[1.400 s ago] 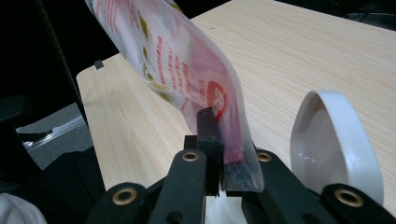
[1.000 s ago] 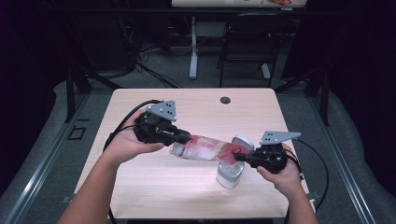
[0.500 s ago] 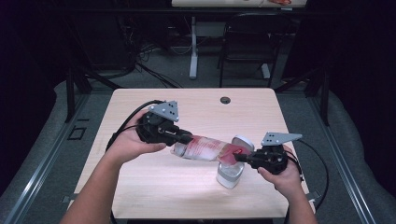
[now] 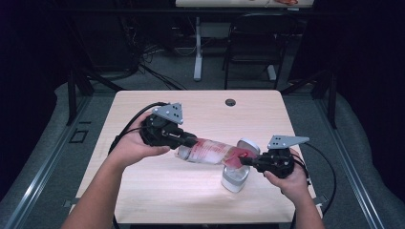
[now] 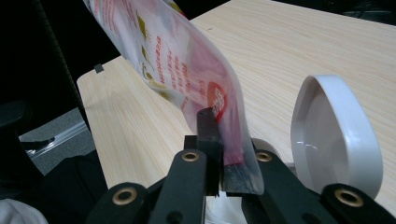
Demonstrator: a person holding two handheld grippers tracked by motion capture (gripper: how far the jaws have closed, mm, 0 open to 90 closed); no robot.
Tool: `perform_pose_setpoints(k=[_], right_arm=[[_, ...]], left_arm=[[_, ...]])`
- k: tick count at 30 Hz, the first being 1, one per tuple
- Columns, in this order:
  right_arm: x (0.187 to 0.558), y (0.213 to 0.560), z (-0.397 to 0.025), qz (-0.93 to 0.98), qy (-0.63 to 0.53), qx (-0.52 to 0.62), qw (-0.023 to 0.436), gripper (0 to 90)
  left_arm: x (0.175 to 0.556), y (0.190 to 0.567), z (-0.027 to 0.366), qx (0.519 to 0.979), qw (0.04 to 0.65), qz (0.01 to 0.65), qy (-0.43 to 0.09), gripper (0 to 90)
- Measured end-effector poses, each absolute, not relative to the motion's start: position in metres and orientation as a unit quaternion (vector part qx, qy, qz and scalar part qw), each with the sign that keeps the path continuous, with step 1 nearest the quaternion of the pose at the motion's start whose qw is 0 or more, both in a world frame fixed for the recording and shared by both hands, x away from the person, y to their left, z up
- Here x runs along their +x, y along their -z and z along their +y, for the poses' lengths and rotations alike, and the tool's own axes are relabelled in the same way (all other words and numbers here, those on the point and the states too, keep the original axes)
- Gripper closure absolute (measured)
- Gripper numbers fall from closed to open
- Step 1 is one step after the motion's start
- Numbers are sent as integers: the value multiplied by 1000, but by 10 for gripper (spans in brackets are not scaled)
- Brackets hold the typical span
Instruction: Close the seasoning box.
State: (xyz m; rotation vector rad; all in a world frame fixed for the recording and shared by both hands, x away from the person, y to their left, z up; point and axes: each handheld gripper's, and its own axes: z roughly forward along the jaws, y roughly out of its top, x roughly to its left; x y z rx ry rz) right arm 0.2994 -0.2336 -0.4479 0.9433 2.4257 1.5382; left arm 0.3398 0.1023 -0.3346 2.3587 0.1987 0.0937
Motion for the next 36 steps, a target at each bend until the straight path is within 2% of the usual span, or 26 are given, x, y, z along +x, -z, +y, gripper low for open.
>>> perform_pose_setpoints(k=[36], right_arm=[[298, 448, -236, 800, -509, 313, 57, 888]], left_arm=[[339, 332, 98, 924, 375, 74, -36, 819]])
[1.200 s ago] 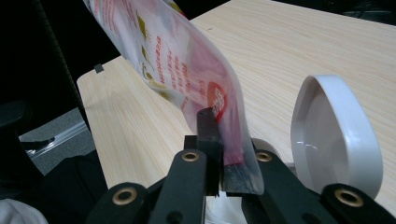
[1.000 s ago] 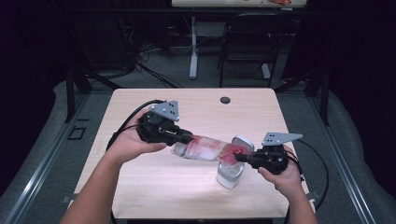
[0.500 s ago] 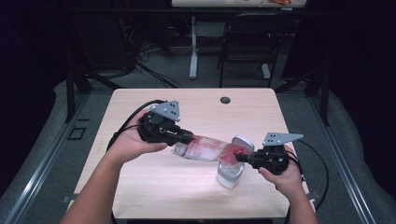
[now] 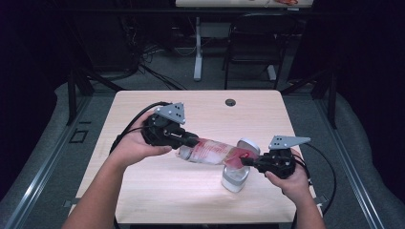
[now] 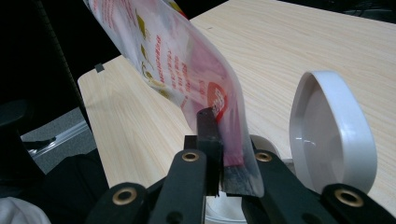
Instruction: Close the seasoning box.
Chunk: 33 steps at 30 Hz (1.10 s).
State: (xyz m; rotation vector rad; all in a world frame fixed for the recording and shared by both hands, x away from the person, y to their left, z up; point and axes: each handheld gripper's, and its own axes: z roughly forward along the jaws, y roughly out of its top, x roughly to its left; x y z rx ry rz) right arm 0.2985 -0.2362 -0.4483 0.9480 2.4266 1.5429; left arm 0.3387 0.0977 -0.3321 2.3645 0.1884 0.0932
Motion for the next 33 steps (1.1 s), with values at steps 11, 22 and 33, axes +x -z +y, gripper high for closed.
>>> perform_pose_setpoints(k=[11, 22, 33], right_arm=[[299, 448, -237, 802, -507, 312, 58, 888], [298, 449, -237, 800, -508, 313, 57, 888], [298, 449, -237, 800, -508, 314, 57, 888]], left_arm=[[339, 332, 97, 924, 375, 72, -37, 819], [339, 331, 96, 924, 375, 71, -36, 819], [339, 331, 96, 924, 374, 70, -37, 819]])
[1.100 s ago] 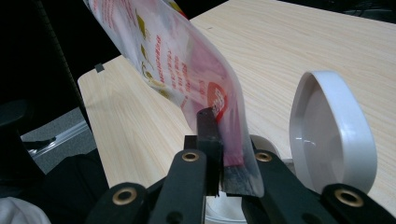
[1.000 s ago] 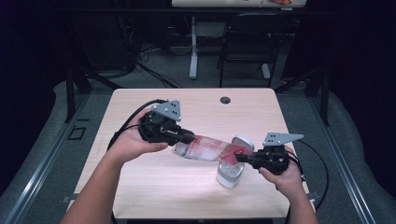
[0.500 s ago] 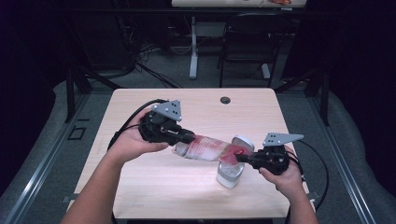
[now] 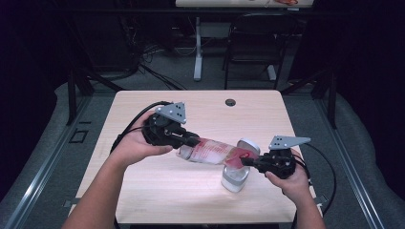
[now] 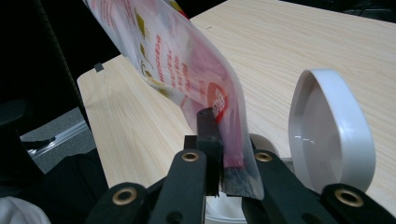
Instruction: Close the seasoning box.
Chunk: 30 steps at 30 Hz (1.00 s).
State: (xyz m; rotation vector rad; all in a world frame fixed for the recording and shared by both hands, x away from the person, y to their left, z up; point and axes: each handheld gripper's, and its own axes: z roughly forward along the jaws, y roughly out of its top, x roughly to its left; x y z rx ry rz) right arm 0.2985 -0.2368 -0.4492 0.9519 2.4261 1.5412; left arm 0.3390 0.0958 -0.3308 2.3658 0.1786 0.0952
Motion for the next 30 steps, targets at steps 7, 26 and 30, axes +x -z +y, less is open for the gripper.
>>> perform_pose_setpoints(k=[7, 26, 30], right_arm=[[299, 449, -237, 800, -508, 314, 57, 887], [299, 451, -239, 800, -507, 316, 55, 888], [300, 451, -240, 800, -507, 316, 55, 888]], left_arm=[[339, 331, 96, 924, 374, 69, -37, 819], [339, 328, 91, 924, 374, 68, -40, 806], [340, 327, 89, 923, 377, 68, -40, 802]])
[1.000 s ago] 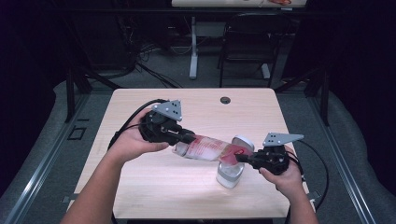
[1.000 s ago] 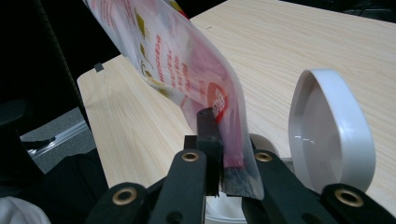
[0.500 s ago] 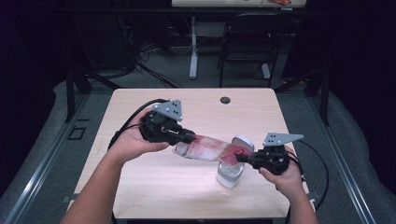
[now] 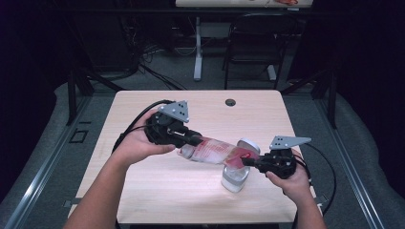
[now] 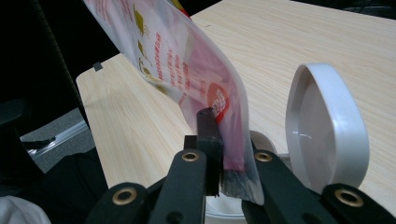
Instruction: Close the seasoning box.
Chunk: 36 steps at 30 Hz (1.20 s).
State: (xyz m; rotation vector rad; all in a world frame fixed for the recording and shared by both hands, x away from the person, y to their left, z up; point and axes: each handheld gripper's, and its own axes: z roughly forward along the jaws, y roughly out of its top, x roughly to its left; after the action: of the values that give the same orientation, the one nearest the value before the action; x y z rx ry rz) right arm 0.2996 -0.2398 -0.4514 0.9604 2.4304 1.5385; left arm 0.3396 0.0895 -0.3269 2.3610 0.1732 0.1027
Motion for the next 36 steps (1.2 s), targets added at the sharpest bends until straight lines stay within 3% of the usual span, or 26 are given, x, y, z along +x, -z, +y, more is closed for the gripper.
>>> perform_pose_setpoints(k=[36], right_arm=[[300, 457, -245, 794, -512, 324, 44, 893]], left_arm=[[341, 325, 81, 915, 395, 71, -44, 756]])
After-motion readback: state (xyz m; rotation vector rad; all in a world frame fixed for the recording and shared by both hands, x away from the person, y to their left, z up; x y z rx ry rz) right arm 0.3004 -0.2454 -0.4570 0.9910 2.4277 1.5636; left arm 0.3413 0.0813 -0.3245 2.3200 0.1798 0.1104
